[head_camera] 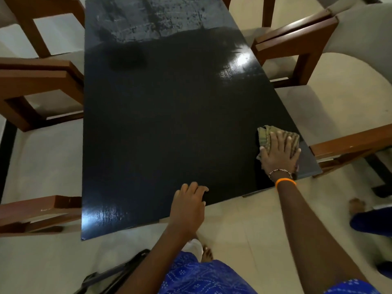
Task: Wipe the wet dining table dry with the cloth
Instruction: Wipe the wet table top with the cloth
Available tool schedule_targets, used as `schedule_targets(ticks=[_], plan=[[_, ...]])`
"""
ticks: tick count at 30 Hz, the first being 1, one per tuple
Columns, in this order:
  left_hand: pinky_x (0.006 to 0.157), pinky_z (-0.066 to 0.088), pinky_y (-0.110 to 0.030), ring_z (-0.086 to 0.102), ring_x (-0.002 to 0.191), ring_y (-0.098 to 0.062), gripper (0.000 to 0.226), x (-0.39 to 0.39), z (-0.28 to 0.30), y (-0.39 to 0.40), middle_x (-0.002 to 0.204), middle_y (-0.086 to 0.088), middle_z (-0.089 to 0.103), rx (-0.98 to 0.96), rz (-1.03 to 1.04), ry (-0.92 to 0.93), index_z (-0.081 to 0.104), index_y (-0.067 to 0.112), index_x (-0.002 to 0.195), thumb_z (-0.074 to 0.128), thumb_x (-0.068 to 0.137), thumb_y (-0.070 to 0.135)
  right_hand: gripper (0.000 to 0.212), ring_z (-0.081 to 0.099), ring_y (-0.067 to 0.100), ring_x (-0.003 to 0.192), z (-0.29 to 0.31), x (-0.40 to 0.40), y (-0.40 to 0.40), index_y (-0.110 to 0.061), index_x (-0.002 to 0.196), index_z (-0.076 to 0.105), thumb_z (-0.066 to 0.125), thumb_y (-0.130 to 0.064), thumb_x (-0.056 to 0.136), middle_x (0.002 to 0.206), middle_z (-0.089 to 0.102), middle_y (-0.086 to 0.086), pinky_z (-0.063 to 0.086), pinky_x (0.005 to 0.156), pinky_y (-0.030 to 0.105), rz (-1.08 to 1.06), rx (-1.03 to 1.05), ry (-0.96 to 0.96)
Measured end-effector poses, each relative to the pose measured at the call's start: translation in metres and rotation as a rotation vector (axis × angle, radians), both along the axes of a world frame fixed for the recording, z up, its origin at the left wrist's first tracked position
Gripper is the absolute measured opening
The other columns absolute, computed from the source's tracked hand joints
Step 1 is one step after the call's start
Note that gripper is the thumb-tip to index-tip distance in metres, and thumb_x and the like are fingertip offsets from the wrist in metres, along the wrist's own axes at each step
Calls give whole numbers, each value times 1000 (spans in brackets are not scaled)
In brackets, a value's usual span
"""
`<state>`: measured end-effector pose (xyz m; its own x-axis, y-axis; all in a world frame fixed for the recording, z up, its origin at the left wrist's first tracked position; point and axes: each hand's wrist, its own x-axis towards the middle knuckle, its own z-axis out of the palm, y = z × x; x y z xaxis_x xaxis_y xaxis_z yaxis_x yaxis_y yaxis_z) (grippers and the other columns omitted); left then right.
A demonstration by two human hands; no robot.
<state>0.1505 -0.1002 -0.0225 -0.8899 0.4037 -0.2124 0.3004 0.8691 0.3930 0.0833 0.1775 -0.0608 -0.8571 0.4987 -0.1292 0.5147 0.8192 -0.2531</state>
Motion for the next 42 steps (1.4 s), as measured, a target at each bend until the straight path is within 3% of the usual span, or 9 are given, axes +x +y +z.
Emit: schedule_targets(ticks=[3,7,12,18,21,24,28,33,42], plan=[[88,30,-21,41,106,-9,35,-12,0,-4,122,8,46,41,8,-31,44,31,122,54,88,34,64,-2,31,147,2,-10,-44,-22,149,11,39,-40,94,160,6,5,-2,114,62,55,25,-33],[75,24,-21,34,87,-7,30,-22,1,-1,103,8,50,-2,11,-42,42,29,96,63,79,42,65,-8,28,147,3,-22,-117,-26,149,6,36,-43,94,160,-2,1,-8,113,59,388,40,-74],[71,22,-25,31,83,-10,38,-25,-1,10,100,7,48,-88,-110,-59,40,26,94,66,74,45,63,-3,19,148,-1,-14,-121,-32,148,9,37,-42,92,160,5,-7,-2,116,54,740,-6,-61],[80,30,-24,36,88,-8,35,-45,4,47,107,5,49,-21,-225,-68,43,26,101,66,78,39,63,-1,18,147,0,1,-14,-35,147,4,38,-41,94,160,8,-7,2,117,50,471,37,-84],[85,35,-28,43,96,-12,34,-51,4,73,110,4,49,-3,-279,-92,44,26,103,65,79,36,61,5,20,147,3,13,42,-33,148,12,35,-42,92,159,12,-4,8,116,52,261,31,-70],[82,34,-26,40,90,-9,33,-53,3,101,106,5,50,24,-270,-92,43,26,100,66,78,36,62,8,21,147,6,17,74,-32,147,18,27,-47,88,159,14,-5,7,116,51,167,28,-52],[79,33,-25,38,86,-7,33,-58,2,139,104,7,50,57,-180,-97,44,27,99,65,78,41,63,7,23,147,3,11,82,-30,147,18,28,-46,88,159,14,-3,9,116,49,204,64,-52],[86,35,-26,47,103,-11,42,-79,3,176,116,6,52,74,6,-13,45,27,120,58,84,44,62,5,25,147,2,-31,92,-29,148,16,31,-44,90,159,11,-1,8,116,52,315,40,-60],[83,41,-31,50,101,-17,53,-147,0,203,118,0,53,-141,230,133,39,21,137,51,88,40,60,0,24,147,-1,-186,97,-31,148,16,39,-39,93,159,9,-4,4,116,53,497,-14,-17]])
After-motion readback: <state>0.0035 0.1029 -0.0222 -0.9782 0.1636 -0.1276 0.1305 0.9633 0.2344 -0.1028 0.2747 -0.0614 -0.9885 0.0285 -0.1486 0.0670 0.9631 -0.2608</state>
